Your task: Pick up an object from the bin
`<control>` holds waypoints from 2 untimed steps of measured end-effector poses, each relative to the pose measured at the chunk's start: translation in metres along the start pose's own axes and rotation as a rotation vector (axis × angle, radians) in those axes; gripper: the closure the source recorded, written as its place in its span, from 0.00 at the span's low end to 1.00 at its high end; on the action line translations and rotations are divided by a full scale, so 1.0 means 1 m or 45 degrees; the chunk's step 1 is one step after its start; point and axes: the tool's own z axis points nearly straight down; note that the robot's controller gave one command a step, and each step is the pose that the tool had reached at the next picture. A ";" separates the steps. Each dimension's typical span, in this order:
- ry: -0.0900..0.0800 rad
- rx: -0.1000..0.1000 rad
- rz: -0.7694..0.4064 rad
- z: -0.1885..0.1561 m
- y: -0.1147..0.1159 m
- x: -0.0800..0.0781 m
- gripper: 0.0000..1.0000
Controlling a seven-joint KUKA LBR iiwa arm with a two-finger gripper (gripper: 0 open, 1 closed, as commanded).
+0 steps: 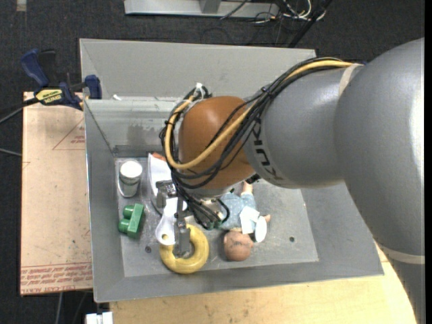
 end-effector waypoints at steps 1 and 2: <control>-0.003 0.000 -0.035 0.033 -0.029 -0.040 0.00; -0.008 -0.003 -0.251 0.054 -0.060 -0.015 1.00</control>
Offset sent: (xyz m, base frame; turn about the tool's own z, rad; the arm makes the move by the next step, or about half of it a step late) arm 0.0238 -0.0577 -0.0562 -0.1992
